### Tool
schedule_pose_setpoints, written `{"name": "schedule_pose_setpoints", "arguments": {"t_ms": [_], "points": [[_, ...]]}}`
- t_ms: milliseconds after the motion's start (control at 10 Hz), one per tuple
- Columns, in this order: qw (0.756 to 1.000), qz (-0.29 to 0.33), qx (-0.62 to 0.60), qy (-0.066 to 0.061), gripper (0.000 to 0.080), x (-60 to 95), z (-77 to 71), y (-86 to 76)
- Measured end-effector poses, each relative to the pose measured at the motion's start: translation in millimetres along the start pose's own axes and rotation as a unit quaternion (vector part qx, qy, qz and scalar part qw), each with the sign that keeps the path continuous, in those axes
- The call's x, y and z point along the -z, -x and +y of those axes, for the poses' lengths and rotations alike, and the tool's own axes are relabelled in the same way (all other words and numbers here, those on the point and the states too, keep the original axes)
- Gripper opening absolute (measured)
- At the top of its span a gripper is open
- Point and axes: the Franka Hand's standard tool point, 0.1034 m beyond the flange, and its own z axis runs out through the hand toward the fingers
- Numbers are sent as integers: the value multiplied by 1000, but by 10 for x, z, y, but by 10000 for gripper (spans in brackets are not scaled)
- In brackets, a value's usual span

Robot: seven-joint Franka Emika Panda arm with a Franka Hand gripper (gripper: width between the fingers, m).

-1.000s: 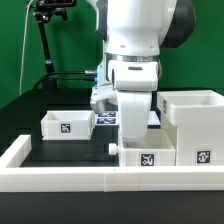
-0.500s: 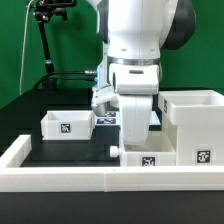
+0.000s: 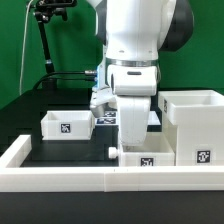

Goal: Assemble drawer

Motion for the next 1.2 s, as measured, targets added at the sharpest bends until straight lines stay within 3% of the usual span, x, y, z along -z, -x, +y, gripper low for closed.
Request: {"name": "schedule_pose_setpoints", "arguments": {"t_ms": [1200], "points": [[1000, 1, 4, 3, 42, -9, -15, -59]]}}
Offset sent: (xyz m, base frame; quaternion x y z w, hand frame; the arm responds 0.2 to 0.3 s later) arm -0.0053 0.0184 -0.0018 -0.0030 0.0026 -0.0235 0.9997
